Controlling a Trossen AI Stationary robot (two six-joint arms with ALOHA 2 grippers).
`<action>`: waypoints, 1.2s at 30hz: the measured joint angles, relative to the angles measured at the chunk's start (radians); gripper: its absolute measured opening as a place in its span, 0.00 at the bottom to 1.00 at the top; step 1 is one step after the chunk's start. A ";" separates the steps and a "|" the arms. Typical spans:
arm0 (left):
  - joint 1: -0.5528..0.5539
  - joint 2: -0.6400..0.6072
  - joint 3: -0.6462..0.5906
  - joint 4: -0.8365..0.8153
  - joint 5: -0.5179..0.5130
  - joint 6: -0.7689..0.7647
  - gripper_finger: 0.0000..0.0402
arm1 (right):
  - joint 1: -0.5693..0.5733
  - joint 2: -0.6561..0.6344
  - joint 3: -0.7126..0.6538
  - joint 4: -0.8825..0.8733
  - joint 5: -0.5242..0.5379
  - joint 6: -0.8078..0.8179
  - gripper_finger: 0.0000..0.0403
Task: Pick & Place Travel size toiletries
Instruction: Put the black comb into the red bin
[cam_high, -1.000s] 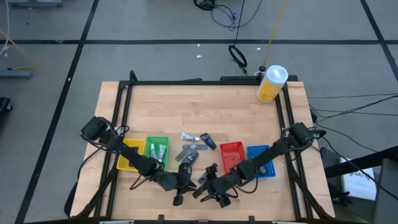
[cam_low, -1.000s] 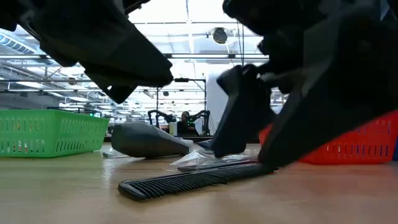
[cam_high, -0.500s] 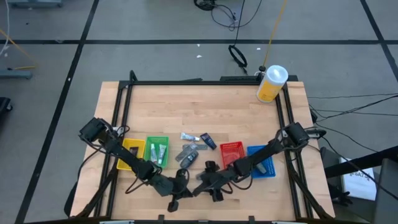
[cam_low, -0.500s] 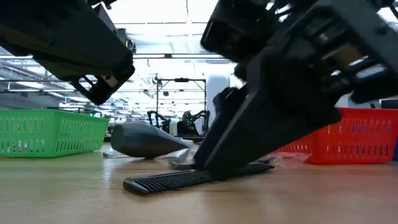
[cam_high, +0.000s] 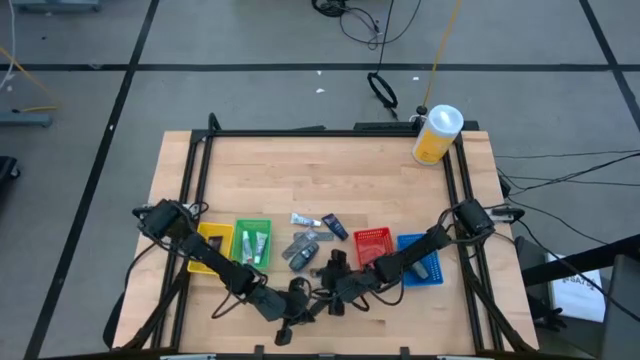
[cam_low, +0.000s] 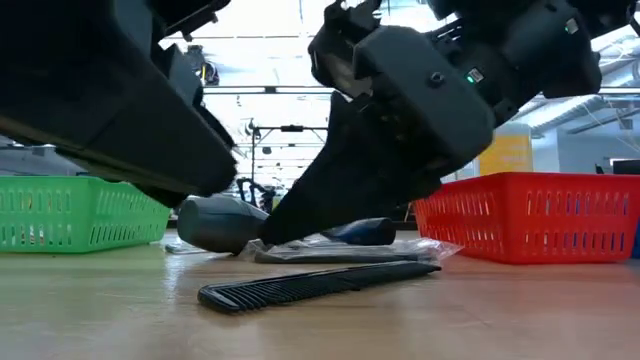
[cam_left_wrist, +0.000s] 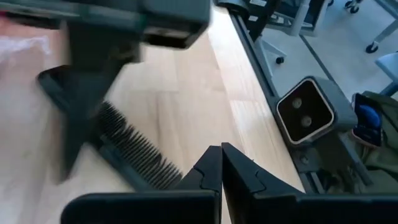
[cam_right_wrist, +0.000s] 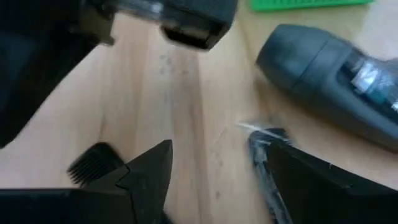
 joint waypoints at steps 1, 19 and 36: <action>0.000 0.010 0.012 0.000 0.003 0.005 0.01 | 0.000 0.000 0.000 0.000 0.005 -0.004 0.63; 0.077 0.063 0.084 -0.317 0.044 -0.093 0.03 | 0.000 -0.125 -0.001 -0.341 -0.269 -0.009 0.63; 0.063 -0.129 0.075 -0.533 -0.047 -0.049 0.01 | -0.025 -0.125 -0.001 -0.242 -0.337 0.130 0.63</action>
